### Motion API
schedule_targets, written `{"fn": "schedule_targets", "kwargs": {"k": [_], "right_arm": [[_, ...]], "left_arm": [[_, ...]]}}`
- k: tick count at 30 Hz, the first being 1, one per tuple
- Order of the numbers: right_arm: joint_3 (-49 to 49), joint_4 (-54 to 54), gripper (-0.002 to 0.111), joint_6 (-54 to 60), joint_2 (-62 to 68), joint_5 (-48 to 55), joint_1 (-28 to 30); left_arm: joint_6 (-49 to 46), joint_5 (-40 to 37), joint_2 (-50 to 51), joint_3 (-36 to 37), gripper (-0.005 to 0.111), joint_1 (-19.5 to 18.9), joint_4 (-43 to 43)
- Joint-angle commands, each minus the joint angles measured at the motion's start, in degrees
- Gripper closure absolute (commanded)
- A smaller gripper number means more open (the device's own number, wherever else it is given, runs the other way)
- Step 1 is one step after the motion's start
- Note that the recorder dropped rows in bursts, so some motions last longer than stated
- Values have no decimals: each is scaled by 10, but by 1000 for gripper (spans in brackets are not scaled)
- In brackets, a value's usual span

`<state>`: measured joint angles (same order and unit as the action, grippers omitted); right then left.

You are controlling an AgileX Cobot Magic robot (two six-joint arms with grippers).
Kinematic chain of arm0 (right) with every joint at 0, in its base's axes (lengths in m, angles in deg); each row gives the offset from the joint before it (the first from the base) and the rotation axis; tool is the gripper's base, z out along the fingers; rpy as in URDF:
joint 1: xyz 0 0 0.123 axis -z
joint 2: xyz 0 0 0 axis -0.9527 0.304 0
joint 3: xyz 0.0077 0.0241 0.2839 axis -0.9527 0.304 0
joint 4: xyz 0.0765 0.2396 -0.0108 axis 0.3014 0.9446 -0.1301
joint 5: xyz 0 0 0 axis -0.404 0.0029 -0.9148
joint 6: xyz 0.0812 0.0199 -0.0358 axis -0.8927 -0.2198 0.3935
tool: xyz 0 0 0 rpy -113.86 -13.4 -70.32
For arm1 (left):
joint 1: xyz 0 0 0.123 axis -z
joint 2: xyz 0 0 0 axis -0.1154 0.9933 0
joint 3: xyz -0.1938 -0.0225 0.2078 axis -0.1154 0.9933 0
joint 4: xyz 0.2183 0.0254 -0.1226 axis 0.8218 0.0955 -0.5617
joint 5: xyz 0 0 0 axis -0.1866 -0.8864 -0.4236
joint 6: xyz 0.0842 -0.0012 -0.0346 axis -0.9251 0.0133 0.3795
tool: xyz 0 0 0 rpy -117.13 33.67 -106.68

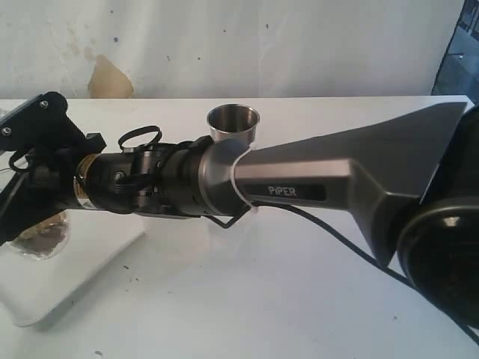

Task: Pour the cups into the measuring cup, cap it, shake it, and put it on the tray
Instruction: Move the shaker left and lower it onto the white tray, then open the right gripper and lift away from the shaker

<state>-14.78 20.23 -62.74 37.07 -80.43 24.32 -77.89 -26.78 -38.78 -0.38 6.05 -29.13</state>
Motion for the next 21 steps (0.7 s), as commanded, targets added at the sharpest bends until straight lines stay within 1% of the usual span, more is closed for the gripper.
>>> {"fn": "schedule_targets", "kwargs": {"k": [1, 2, 4, 5, 21], "right_arm": [[-2, 2, 48, 4, 4, 2, 1], [-2, 3, 41, 4, 4, 7, 1], [-2, 3, 34, 4, 4, 17, 1], [-2, 3, 32, 4, 4, 24, 1], [-3, 9, 32, 16, 4, 25, 1]], "left_arm": [[0, -1, -2, 2, 107, -1, -6], [0, -1, -2, 2, 107, -1, -6], [0, -1, -2, 2, 107, -1, -6], [0, -1, -2, 2, 107, -1, -6], [0, -1, -2, 2, 107, -1, -6]]}}
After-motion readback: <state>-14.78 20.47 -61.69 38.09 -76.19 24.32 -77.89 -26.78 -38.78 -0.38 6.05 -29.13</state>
